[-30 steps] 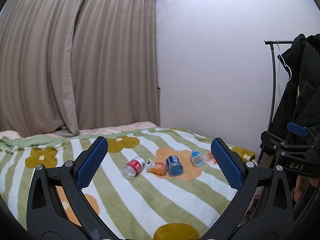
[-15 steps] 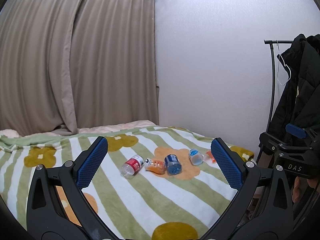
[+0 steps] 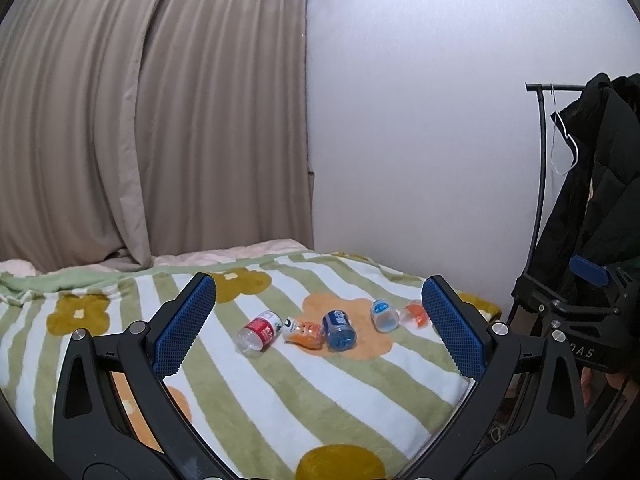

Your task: Flip cup upside down

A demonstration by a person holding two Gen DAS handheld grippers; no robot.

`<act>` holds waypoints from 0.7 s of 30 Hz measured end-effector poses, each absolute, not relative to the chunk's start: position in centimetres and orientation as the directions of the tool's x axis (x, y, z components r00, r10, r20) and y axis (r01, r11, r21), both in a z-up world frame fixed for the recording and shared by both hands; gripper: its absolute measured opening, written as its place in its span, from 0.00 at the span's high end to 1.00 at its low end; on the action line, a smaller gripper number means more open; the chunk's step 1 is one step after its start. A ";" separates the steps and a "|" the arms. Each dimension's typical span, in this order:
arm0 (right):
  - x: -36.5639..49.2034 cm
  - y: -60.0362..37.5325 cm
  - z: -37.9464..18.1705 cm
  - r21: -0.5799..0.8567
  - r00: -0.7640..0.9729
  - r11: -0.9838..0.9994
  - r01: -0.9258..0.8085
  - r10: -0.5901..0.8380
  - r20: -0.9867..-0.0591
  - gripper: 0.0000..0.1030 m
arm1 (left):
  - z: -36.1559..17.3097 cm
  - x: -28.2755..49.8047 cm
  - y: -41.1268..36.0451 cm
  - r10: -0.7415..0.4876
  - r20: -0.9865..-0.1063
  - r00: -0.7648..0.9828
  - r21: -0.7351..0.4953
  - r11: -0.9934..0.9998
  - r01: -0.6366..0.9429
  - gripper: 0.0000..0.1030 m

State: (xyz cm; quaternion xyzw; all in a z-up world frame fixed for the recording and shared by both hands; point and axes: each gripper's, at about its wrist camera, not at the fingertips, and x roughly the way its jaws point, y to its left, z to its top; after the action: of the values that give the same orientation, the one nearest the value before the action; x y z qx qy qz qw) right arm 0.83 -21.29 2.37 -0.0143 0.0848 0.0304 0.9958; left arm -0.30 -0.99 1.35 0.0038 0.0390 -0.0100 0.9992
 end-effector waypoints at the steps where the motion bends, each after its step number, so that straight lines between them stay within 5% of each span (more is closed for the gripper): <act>1: 0.7 -21.2 2.4 -0.024 0.984 0.998 -0.061 0.056 -0.169 0.01 | 1.5 -0.5 -1.1 -0.019 -0.069 0.997 0.007 1.000 0.020 0.00; 13: 0.9 -22.2 3.2 -0.027 0.979 0.996 -0.084 0.077 -0.189 0.01 | 3.3 0.9 -1.9 -0.025 -0.058 0.998 0.022 0.999 0.026 0.00; 21: 5.2 -23.2 2.4 -0.050 0.969 0.986 -0.159 0.146 -0.199 0.01 | 6.1 9.9 -4.0 -0.189 -0.157 0.969 0.001 0.981 0.192 0.00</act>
State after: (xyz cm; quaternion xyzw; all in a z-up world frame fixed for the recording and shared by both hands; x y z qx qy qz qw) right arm 5.22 -23.22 2.35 -0.0326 0.0977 0.0770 0.9917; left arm 9.90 -4.00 6.05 0.0082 0.0781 -0.0959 0.9923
